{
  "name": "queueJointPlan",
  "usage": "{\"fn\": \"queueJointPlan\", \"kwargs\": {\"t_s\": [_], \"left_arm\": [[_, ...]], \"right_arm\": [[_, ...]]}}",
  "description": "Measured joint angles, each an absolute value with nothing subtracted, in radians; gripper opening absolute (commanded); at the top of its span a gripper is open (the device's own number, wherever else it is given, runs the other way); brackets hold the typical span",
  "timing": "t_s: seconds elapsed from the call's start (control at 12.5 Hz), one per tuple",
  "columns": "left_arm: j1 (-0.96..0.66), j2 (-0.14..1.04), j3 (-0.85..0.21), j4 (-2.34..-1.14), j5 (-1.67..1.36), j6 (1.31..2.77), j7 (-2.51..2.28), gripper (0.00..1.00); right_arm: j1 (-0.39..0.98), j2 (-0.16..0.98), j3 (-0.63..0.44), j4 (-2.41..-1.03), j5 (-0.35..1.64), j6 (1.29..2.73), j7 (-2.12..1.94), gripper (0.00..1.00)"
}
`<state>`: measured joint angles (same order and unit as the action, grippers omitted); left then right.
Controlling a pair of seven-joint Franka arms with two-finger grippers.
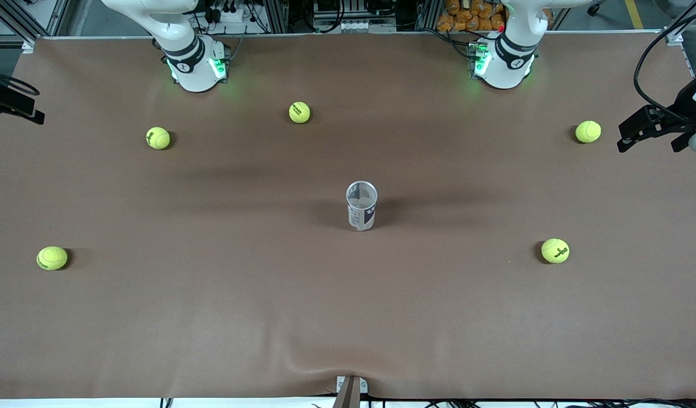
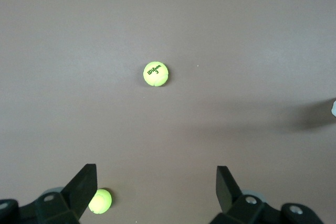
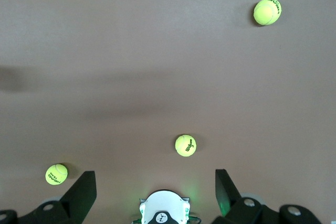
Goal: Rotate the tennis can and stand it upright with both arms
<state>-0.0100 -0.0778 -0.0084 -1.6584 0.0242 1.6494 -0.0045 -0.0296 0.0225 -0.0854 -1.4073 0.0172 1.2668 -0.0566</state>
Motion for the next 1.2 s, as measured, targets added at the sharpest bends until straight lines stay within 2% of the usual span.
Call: {"fn": "queueJointPlan", "kwargs": {"t_s": [1.2], "left_arm": [[-0.024, -0.078, -0.017, -1.658, -0.003, 1.648, -0.006, 1.0]], "right_arm": [[-0.029, 0.029, -0.085, -1.408, 0.017, 1.267, -0.057, 1.0]]}}
